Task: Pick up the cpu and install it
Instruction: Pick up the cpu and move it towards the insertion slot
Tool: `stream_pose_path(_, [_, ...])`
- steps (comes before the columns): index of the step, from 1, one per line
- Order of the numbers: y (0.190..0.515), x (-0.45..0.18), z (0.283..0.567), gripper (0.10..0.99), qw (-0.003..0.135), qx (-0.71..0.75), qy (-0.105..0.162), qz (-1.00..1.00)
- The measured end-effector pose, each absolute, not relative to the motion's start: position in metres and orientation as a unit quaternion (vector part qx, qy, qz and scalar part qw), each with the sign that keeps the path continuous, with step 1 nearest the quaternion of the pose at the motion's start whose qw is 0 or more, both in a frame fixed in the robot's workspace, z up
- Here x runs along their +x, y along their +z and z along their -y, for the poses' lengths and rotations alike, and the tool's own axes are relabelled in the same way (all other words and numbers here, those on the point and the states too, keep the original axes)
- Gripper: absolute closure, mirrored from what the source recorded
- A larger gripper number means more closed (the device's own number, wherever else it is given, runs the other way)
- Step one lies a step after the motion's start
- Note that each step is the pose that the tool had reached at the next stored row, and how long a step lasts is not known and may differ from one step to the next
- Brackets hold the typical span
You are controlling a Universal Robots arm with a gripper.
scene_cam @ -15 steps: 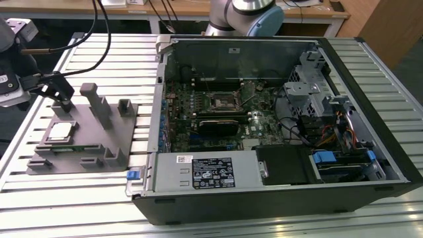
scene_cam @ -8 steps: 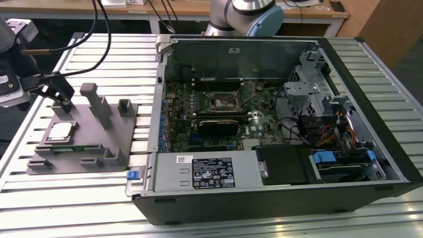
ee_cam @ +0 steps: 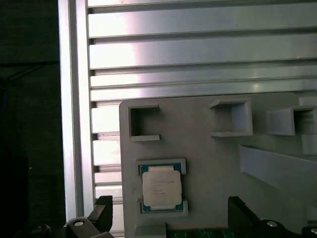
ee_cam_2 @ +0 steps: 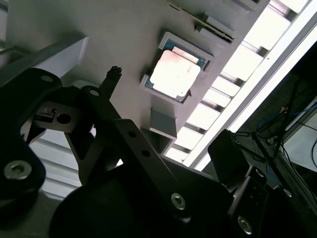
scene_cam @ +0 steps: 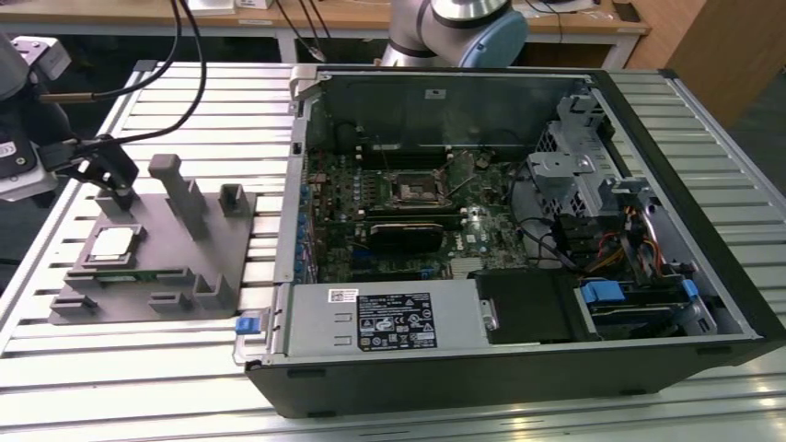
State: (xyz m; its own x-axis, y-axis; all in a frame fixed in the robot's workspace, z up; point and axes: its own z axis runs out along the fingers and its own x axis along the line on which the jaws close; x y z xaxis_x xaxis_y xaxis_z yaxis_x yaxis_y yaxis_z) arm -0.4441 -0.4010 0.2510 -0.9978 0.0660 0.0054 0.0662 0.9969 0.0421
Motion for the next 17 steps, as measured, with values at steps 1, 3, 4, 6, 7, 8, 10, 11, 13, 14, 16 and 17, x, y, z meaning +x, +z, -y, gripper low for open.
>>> stream_pose_path(1, [0.251,-0.444,0.402,0.098,0.002,-0.031,-0.021,0.999])
stream_pose_path(3, [0.25,-0.444,0.403,0.098,0.002,-0.026,-0.021,0.999])
stream_pose_path(4, [0.249,-0.444,0.404,0.098,0.002,-0.025,-0.021,0.999])
stream_pose_path(6, [0.248,-0.444,0.406,0.098,0.002,-0.023,-0.022,0.999])
stream_pose_path(7, [0.247,-0.444,0.407,0.098,0.002,-0.023,-0.024,0.999])
stream_pose_path(8, [0.246,-0.444,0.407,0.098,0.002,-0.023,-0.027,0.999])
stream_pose_path(10, [0.244,-0.444,0.408,0.098,0.002,-0.023,-0.032,0.999])
stream_pose_path(11, [0.242,-0.444,0.408,0.098,0.002,-0.023,-0.034,0.999])
stream_pose_path(13, [0.24,-0.444,0.408,0.098,0.002,-0.023,-0.034,0.999])
stream_pose_path(14, [0.239,-0.444,0.408,0.098,0.003,-0.023,-0.034,0.999])
stream_pose_path(16, [0.236,-0.444,0.409,0.098,0.003,-0.023,-0.034,0.999])
stream_pose_path(17, [0.235,-0.444,0.409,0.098,0.003,-0.023,-0.034,0.999])
